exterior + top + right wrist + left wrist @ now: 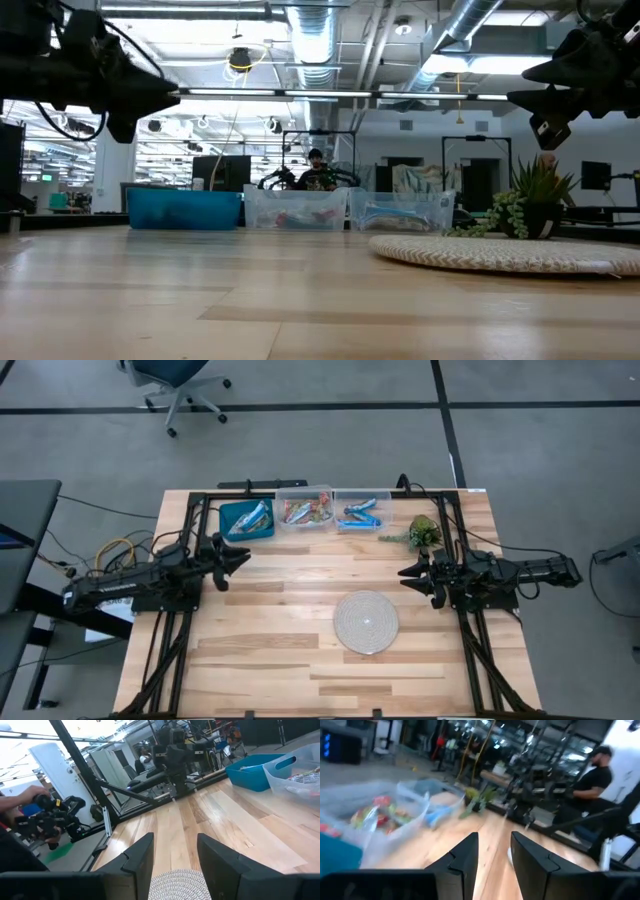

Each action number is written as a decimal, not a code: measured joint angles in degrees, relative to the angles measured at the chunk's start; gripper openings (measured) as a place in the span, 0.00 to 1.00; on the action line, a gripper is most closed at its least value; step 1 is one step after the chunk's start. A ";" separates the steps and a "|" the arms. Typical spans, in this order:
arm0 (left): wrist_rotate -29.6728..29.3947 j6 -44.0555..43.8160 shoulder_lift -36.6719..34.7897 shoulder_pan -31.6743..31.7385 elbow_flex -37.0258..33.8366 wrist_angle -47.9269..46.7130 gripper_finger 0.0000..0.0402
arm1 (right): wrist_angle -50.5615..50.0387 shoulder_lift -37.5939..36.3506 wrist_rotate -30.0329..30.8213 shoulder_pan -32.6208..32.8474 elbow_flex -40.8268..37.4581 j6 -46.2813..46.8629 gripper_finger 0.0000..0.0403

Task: Pick and place Granola Bars by type
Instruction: Return to Home Position

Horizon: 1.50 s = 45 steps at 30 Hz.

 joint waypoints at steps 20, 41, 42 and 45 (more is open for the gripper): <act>1.46 -1.75 -1.11 0.07 -0.09 -4.03 0.27 | -0.01 0.02 0.00 -0.02 -0.02 0.00 0.35; 1.32 -1.79 -1.09 0.07 -0.15 -4.03 0.27 | -0.02 0.00 0.00 -0.02 0.00 0.00 0.35; 1.32 -1.79 -1.09 0.07 -0.15 -4.03 0.27 | -0.02 0.01 0.00 -0.02 0.00 0.00 0.35; 1.33 -1.79 -1.09 0.07 -0.16 -4.03 0.27 | -0.02 0.00 0.00 -0.02 0.00 0.00 0.35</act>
